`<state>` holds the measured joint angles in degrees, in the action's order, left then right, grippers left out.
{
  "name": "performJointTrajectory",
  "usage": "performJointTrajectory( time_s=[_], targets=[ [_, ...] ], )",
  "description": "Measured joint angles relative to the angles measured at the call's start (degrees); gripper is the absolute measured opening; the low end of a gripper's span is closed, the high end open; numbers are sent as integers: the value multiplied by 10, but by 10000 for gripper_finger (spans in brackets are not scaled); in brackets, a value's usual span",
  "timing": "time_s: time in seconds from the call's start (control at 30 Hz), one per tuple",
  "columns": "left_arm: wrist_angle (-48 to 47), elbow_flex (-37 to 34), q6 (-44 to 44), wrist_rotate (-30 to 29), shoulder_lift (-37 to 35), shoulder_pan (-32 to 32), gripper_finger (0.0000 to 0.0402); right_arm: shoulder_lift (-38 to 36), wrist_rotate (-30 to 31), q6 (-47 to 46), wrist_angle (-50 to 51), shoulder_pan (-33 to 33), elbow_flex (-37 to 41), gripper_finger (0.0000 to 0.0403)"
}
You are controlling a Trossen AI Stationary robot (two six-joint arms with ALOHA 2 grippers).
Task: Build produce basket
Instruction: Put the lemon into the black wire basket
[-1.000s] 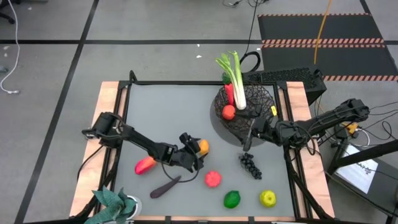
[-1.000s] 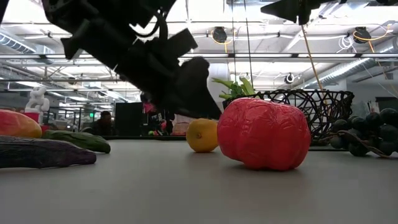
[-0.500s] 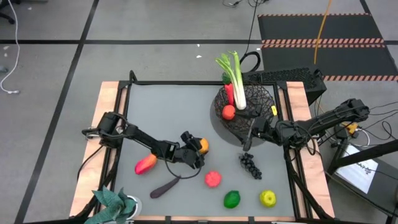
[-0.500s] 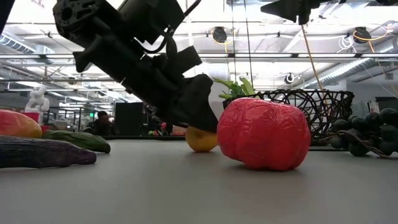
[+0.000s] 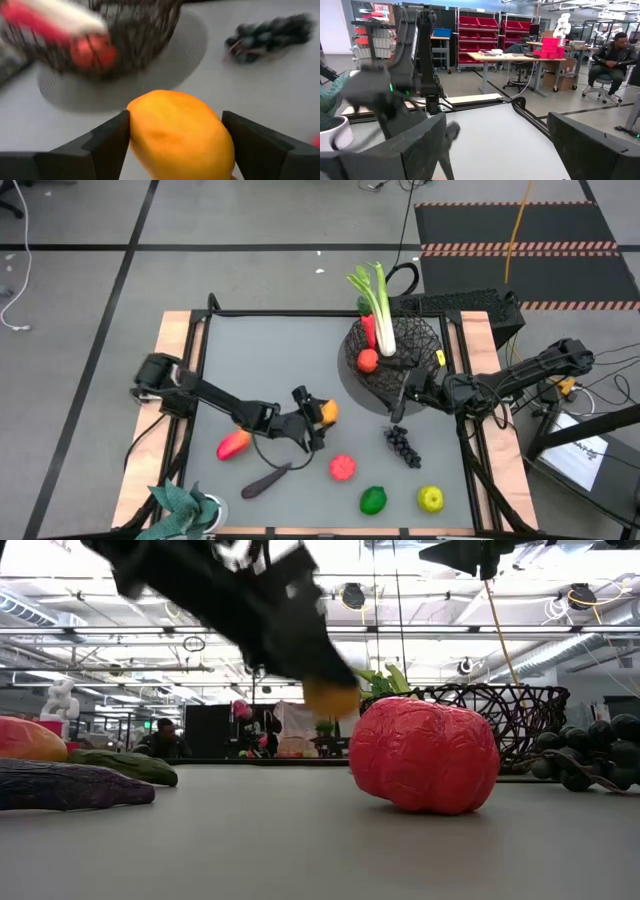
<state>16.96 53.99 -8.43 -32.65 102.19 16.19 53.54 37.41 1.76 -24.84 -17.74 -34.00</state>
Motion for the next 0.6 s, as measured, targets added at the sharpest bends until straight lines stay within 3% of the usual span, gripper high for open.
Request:
performJointTrajectory(
  time_s=[0.37,0.6],
  targets=[
    [-19,0,398,-4,-166,37,276,10,0,-26,9,0,0,339],
    [-18,0,535,-4,-188,67,302,40,0,-20,1,2,0,339]
  ],
)
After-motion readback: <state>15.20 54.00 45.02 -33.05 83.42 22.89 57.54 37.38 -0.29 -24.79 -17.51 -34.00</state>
